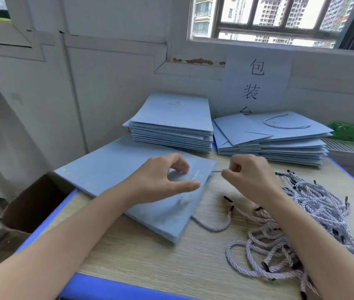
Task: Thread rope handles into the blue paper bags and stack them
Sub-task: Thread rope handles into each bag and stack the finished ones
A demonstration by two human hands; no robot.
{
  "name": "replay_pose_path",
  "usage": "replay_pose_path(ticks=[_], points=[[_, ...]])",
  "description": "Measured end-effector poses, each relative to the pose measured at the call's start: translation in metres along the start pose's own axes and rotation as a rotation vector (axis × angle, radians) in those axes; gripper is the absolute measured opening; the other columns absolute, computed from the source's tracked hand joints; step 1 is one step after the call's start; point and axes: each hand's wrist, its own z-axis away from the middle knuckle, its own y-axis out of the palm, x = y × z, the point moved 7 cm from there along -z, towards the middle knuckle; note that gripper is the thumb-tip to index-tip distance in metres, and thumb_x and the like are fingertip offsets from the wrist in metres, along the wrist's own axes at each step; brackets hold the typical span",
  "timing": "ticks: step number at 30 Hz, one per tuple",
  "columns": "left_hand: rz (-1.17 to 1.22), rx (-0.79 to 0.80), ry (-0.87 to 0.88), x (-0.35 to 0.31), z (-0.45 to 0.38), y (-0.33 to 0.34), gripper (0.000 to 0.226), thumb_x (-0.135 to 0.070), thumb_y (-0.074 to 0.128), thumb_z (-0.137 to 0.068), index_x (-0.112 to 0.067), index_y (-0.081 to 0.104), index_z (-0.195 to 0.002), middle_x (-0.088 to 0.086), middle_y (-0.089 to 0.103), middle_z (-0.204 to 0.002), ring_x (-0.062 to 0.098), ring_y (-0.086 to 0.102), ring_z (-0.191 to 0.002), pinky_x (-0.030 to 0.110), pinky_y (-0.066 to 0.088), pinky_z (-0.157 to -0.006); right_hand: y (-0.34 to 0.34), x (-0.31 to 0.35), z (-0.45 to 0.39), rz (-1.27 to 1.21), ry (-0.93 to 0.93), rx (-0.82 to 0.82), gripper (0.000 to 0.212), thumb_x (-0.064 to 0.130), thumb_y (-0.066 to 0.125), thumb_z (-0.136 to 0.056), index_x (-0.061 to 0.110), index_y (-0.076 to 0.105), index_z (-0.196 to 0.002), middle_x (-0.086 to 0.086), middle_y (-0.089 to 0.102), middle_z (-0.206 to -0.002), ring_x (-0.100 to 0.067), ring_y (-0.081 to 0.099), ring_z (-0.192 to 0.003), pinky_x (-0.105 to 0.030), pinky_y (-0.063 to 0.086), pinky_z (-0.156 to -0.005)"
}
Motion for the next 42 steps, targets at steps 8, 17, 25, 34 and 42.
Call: replay_pose_path(ticks=[8,17,25,34,42], points=[[-0.167,0.356,0.171,-0.007,0.015,0.024,0.082,-0.060,0.078,-0.061,-0.042,0.043,-0.133,-0.037,0.026,-0.140,-0.016,0.021,-0.132,0.015,0.018,-0.111,-0.018,-0.062,-0.012,0.190,0.270,-0.003,0.022,0.020,0.055,-0.084,0.003,0.059,-0.072,-0.008,0.056,-0.070,-0.028,0.054,-0.071,-0.030,0.036,-0.057],[-0.216,0.127,0.316,-0.012,0.014,0.006,0.053,-0.065,0.071,-0.064,-0.033,0.064,-0.105,-0.021,0.057,-0.110,-0.002,0.055,-0.103,0.031,0.045,-0.093,-0.025,-0.058,-0.007,0.237,0.285,-0.046,0.025,0.027,0.055,-0.087,0.005,0.059,-0.078,-0.007,0.057,-0.075,-0.028,0.054,-0.075,-0.031,0.037,-0.060],[-0.281,-0.822,0.674,-0.050,0.044,-0.048,0.027,-0.042,0.065,-0.085,-0.015,0.064,-0.084,-0.008,0.046,-0.080,0.012,0.044,-0.072,0.021,0.035,-0.075,-0.014,-0.018,-0.005,-0.346,-0.083,0.116,0.051,-0.013,0.049,-0.080,0.027,0.062,-0.108,0.006,0.052,-0.107,-0.017,0.058,-0.079,-0.014,0.049,-0.061],[-0.291,-0.897,0.718,-0.062,0.054,-0.044,0.007,-0.011,0.056,-0.089,-0.009,0.057,-0.096,0.007,0.063,-0.095,0.021,0.058,-0.089,0.032,0.046,-0.081,-0.042,-0.010,-0.003,-0.825,-0.135,-0.238,0.012,0.007,0.068,-0.081,0.006,0.067,-0.069,-0.006,0.058,-0.057,-0.012,0.055,-0.052,-0.020,0.049,-0.054],[-0.250,-0.442,0.507,-0.043,0.022,-0.019,0.029,-0.035,0.053,-0.086,-0.012,0.065,-0.100,-0.004,0.058,-0.104,0.013,0.053,-0.100,0.028,0.043,-0.089,-0.002,0.010,0.005,-0.697,-0.046,0.267,0.029,0.021,0.060,-0.090,0.001,0.061,-0.069,-0.001,0.052,-0.046,-0.009,0.042,-0.037,-0.017,0.033,-0.040]])
